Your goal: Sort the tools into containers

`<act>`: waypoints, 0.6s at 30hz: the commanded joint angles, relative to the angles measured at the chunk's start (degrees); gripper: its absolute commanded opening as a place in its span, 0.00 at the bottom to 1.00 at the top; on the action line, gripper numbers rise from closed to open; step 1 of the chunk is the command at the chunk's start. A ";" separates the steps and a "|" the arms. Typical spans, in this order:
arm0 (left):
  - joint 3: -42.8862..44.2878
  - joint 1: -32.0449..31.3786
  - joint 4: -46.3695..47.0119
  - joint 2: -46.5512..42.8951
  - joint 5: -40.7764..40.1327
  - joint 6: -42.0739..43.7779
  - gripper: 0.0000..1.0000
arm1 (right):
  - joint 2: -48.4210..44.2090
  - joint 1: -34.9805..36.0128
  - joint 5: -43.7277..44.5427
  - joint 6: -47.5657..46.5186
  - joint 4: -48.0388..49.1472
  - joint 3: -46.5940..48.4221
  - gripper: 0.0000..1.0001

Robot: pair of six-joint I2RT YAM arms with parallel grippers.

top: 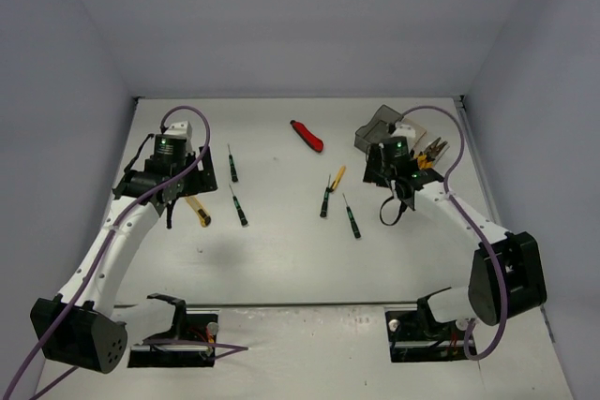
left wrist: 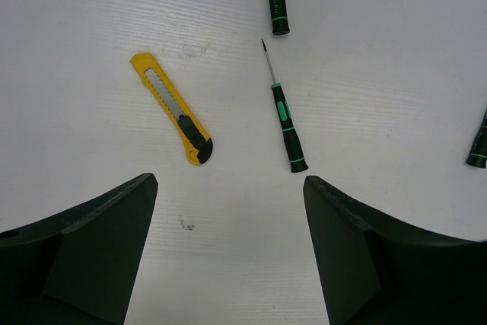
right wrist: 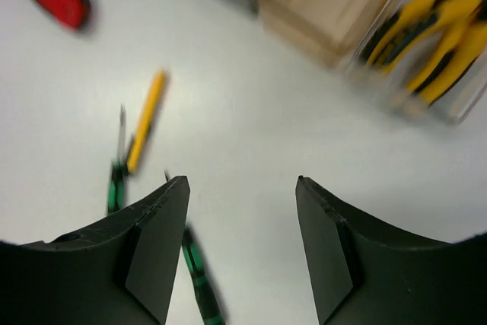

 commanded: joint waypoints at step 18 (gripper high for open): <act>1.07 0.91 1.41 -0.70 1.79 0.02 0.75 | 9.24 14.07 -5.39 2.16 -10.16 -3.49 0.51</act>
